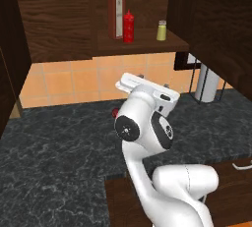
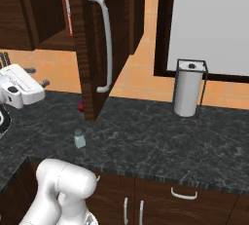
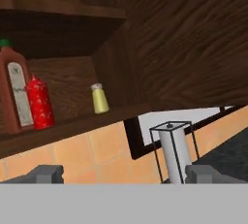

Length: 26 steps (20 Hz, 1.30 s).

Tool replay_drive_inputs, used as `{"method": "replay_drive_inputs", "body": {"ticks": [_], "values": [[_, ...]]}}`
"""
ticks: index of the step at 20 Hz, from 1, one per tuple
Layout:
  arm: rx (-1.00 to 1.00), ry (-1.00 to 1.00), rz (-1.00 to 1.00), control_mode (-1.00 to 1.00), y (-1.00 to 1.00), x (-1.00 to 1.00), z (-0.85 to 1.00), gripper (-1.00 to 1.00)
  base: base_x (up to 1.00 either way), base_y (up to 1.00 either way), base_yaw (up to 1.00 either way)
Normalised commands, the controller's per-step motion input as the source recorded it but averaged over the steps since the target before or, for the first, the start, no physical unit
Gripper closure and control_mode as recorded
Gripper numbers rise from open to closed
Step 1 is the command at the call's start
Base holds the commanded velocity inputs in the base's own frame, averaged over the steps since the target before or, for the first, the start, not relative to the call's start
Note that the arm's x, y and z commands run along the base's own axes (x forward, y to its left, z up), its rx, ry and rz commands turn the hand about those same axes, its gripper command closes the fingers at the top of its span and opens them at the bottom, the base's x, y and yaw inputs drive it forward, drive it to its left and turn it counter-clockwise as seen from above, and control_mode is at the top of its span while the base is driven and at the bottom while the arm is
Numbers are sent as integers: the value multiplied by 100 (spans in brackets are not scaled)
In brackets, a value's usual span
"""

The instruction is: Put the shaker and condiment bottle from the counter next to their counterparts in the cabinet.

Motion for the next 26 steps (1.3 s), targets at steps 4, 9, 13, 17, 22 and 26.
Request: {"method": "replay_drive_inputs", "body": {"ticks": [4, 9, 13, 17, 22, 26], "values": [[0, 0, -11, -100, 0, -39, -91, -100, 0, 0, 0], [0, -11, -7, -100, -6, -12, -100, -100, 0, 0, 0], [3, -11, -12, -100, -32, 0, -100, -100, 0, 0, 0], [9, -2, -16, -100, -43, 0, -98, -100, 0, 0, 0], [8, 0, -25, -100, -19, 2, -97, -100, 0, 0, 0], [1, 11, -16, -100, 0, 6, -57, -100, 0, 0, 0]]}}
